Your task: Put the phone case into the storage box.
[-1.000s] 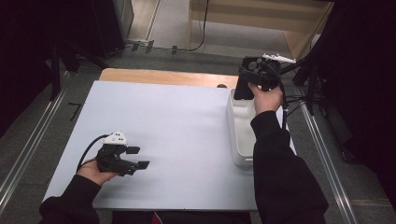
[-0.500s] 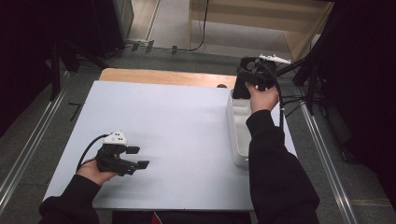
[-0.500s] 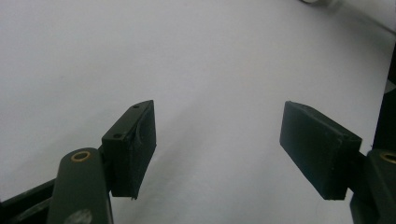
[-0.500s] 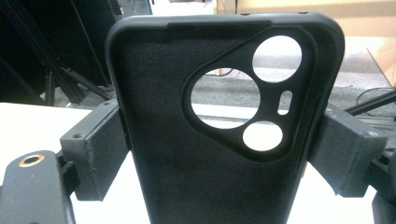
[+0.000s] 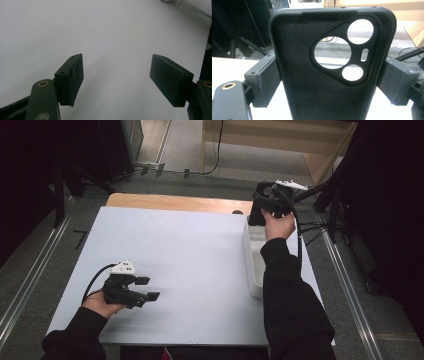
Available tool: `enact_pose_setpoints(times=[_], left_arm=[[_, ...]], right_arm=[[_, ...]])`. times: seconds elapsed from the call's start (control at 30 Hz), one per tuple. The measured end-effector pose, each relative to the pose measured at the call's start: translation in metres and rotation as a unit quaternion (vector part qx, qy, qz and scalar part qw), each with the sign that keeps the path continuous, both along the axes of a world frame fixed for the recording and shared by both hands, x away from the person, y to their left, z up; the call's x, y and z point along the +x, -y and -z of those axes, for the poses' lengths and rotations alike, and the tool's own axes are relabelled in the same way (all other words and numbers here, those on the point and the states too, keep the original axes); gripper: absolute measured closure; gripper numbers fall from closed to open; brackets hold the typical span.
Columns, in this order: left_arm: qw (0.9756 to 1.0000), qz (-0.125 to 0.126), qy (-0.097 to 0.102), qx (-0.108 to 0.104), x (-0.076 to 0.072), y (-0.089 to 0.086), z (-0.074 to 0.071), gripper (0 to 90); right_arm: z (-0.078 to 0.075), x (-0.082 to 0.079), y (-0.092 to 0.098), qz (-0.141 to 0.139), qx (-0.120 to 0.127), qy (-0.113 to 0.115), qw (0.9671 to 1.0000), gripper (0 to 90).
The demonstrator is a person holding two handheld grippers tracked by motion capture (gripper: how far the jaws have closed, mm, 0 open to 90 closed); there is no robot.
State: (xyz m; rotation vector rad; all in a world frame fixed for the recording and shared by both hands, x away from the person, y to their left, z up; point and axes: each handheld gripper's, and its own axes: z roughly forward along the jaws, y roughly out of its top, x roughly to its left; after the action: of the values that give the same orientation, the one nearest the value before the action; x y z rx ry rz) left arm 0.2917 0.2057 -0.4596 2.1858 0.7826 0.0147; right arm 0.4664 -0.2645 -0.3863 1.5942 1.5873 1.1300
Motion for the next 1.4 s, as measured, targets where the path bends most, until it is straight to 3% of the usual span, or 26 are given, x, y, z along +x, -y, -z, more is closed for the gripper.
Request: enact_pose_setpoints(times=[0.8,1.4], left_arm=[[1.0,-0.001,-0.001,-0.002,0.001,0.0,0.0,26.7],[1.0,-0.001,-0.002,-0.001,0.001,0.0,0.001,26.7]], right_arm=[[0.035,0.005,-0.004,-0.008,0.003,-0.027,0.9996,12.0],[0.05,0.006,-0.005,-0.011,-0.002,-0.051,0.9987,11.8]])
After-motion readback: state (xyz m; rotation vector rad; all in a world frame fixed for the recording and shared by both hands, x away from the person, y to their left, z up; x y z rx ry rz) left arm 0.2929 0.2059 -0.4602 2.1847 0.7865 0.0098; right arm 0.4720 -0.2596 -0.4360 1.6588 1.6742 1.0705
